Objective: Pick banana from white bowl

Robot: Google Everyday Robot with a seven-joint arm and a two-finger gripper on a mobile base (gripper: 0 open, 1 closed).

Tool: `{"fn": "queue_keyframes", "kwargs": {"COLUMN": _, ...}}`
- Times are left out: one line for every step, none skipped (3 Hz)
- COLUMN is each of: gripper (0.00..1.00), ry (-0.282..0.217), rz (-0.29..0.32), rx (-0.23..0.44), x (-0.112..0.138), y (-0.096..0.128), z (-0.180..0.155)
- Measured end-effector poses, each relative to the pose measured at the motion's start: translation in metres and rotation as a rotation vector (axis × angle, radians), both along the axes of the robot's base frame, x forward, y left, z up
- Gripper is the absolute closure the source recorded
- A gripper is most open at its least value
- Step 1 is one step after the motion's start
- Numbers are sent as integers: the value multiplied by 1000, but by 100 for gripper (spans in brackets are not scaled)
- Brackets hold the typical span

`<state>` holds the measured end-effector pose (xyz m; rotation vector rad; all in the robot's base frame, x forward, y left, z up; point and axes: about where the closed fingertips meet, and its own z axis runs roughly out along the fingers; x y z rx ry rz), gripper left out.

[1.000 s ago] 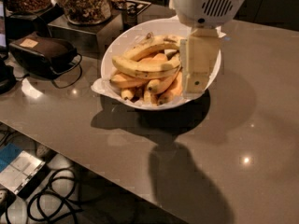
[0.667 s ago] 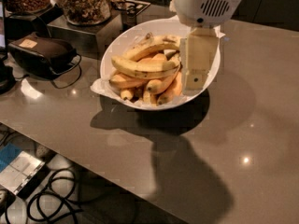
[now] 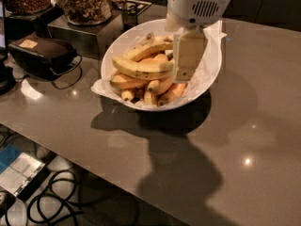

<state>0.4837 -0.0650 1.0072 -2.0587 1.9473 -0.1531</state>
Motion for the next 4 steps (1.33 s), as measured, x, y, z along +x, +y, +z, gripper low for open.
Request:
{"fn": "queue_keyframes", "kwargs": {"gripper": 45, "ry": 10, "rz": 8, "rx": -7, "x": 8, "y": 4, "z": -4}}
{"fn": "queue_keyframes", "kwargs": {"gripper": 50, "ry": 15, "rz": 22, "rx": -14, "x": 15, "y": 11, "z": -7}}
{"fn": "queue_keyframes", "kwargs": {"gripper": 49, "ry": 17, "rz": 38, "rx": -20, "x": 20, "y": 16, "z": -8}}
{"fn": "queue_keyframes", "kwargs": {"gripper": 42, "ry": 26, "rz": 57, "rx": -33, "x": 25, "y": 23, "z": -15}}
